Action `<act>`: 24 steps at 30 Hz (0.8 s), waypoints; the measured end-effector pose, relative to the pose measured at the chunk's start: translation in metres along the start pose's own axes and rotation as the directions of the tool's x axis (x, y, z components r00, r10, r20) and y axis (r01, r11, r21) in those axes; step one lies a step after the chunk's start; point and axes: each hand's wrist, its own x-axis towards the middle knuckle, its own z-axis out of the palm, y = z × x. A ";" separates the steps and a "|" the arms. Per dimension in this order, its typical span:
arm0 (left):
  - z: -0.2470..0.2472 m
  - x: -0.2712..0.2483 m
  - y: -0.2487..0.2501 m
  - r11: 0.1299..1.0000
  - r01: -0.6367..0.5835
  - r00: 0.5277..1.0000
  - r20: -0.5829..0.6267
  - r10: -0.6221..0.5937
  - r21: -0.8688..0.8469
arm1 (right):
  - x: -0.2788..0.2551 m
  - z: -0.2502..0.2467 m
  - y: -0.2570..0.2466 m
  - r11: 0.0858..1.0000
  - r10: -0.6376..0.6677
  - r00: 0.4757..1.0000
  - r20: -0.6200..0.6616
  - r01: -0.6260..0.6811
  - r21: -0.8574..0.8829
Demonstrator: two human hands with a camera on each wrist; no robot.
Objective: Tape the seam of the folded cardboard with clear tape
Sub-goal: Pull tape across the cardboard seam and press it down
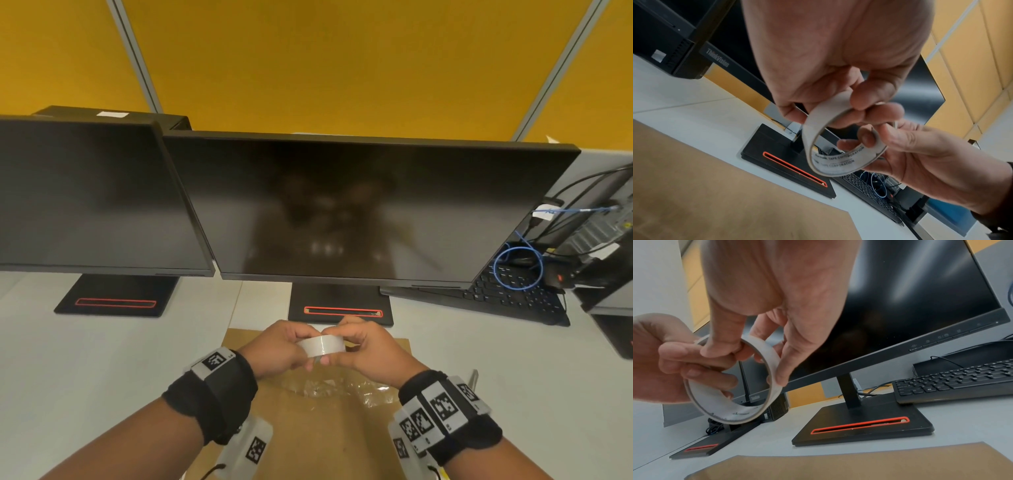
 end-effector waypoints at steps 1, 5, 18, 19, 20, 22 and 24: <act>0.000 -0.001 -0.002 1.000 0.001 1.000 0.005 -0.001 0.009 | 0.000 -0.001 0.001 1.000 0.006 1.000 -0.014 -0.006 -0.007; 0.007 -0.009 -0.011 0.992 -0.109 0.994 -0.002 0.109 0.068 | -0.001 -0.003 0.003 0.999 0.006 0.997 -0.083 -0.003 0.044; 0.004 -0.015 -0.018 0.828 -0.232 0.806 -0.375 0.457 0.511 | 0.001 0.005 0.007 0.979 0.074 0.975 -0.210 -0.031 0.201; 0.005 -0.015 -0.018 0.826 -0.228 0.802 -0.381 0.459 0.515 | 0.002 0.006 0.007 0.979 0.074 0.973 -0.217 -0.030 0.200; 0.005 -0.015 -0.018 0.824 -0.224 0.799 -0.386 0.461 0.521 | 0.002 0.007 0.006 0.981 0.070 0.972 -0.225 -0.026 0.192; 0.005 -0.014 -0.018 0.803 -0.209 0.803 -0.371 0.467 0.558 | 0.003 0.007 0.006 0.988 0.055 0.970 -0.236 -0.018 0.153; 0.004 -0.014 -0.017 0.758 -0.196 0.814 -0.328 0.479 0.622 | 0.004 0.007 0.007 0.994 0.049 0.972 -0.232 -0.024 0.110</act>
